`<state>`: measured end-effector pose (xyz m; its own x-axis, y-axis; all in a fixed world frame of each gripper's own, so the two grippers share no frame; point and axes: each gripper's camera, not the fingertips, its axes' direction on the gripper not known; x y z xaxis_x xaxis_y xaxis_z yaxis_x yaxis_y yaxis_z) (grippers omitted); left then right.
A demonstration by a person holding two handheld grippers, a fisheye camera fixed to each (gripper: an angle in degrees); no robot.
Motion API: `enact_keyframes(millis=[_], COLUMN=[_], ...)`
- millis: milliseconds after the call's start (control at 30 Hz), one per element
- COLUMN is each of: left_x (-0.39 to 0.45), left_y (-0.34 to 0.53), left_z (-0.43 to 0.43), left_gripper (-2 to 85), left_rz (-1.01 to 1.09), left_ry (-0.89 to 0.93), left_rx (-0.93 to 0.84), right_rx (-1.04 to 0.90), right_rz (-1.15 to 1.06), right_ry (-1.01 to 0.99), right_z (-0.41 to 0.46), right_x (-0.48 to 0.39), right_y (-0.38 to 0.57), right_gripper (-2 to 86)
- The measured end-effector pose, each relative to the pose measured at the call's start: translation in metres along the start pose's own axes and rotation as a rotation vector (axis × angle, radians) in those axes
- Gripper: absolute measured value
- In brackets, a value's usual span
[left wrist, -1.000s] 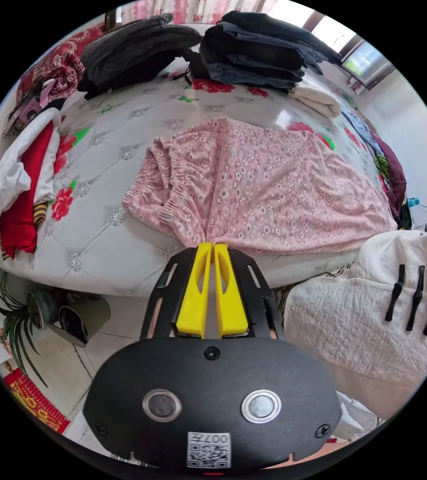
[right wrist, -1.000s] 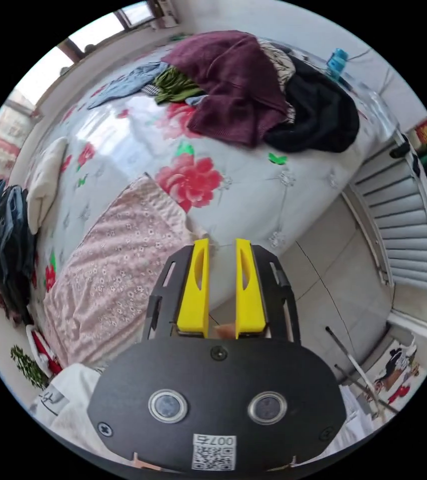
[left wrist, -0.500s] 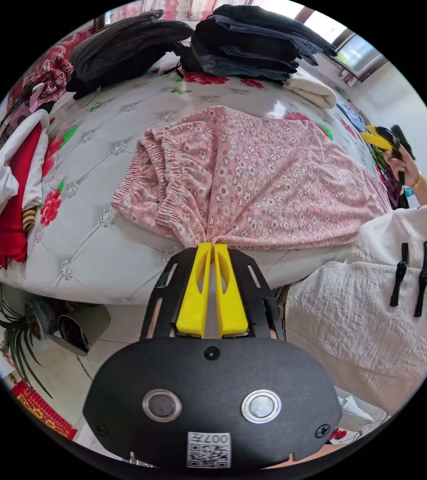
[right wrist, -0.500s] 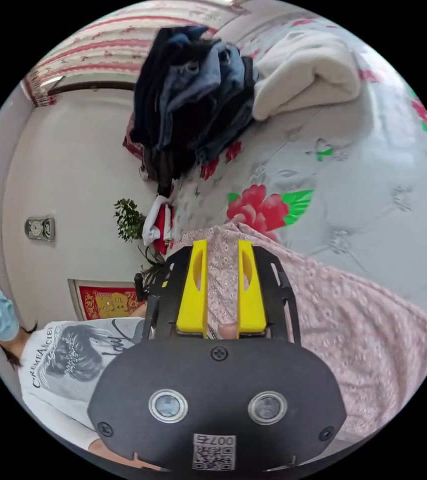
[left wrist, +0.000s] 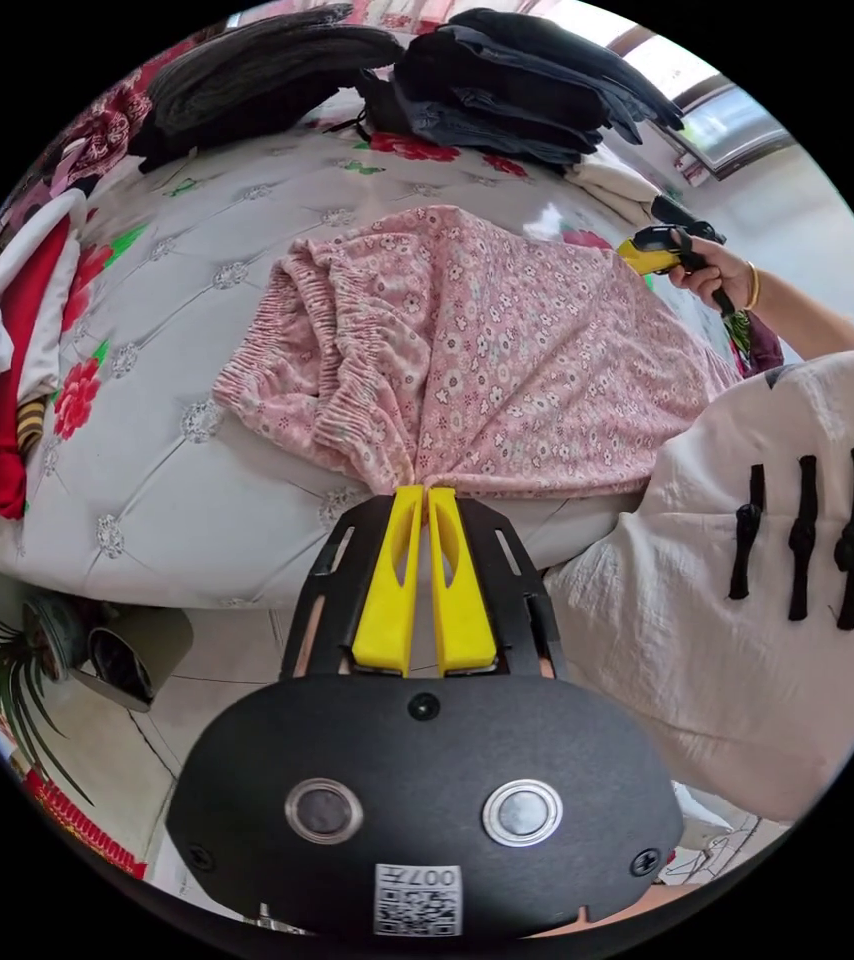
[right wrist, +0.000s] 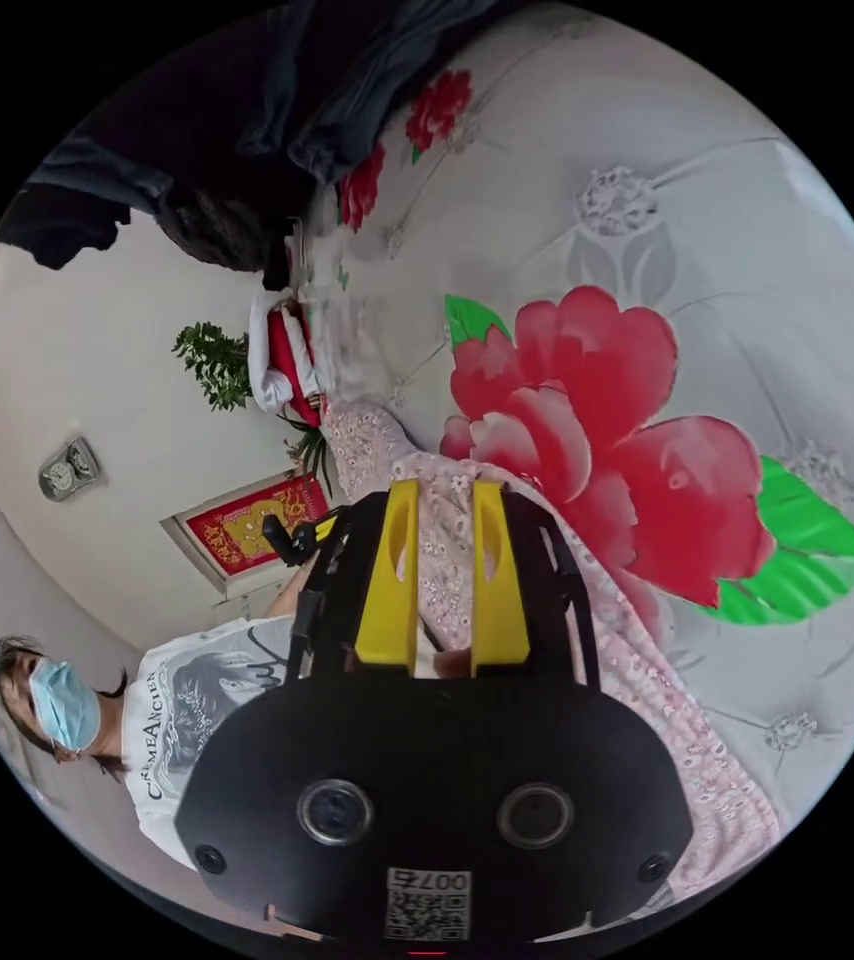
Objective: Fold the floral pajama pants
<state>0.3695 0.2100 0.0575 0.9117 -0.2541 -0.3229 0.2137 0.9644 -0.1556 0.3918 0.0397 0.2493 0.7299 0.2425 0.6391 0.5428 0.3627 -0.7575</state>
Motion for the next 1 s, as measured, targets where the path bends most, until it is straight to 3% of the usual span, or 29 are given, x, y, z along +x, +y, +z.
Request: enact_keyframes(millis=[133, 367, 533, 767, 933, 1000], left_x=[-0.008, -0.021, -0.044, -0.075, -0.051, -0.041], left_y=[0.003, 0.019, 0.049, 0.057, -0.018, -0.048], left_z=[-0.004, -0.014, -0.047, -0.1, -0.069, -0.031], left_gripper=[-1.0, -0.2, 4.9, 7.4, 7.7, 6.3], left_rz=[-0.027, -0.126, -0.251, -0.455, -0.26, -0.235], left_ry=[0.028, 0.077, 0.192, 0.115, 0.091, -0.162], left_rx=[0.008, 0.083, 0.215, 0.481, 0.339, 0.102], right_rx=[0.228, 0.372, 0.541, 0.467, 0.518, 0.503], right_rz=[-0.053, 0.02, -0.071, -0.18, -0.152, -0.135], right_ry=[-0.07, -0.019, 0.028, 0.074, 0.192, 0.253], right_z=[-0.034, -0.056, -0.073, -0.029, 0.003, 0.012], right_x=[-0.001, 0.018, 0.001, 0.008, 0.018, 0.022], right_y=[0.003, 0.022, 0.071, 0.16, 0.244, 0.265], right_gripper=[0.1, -0.1, 0.2, -0.2, -0.3, -0.3])
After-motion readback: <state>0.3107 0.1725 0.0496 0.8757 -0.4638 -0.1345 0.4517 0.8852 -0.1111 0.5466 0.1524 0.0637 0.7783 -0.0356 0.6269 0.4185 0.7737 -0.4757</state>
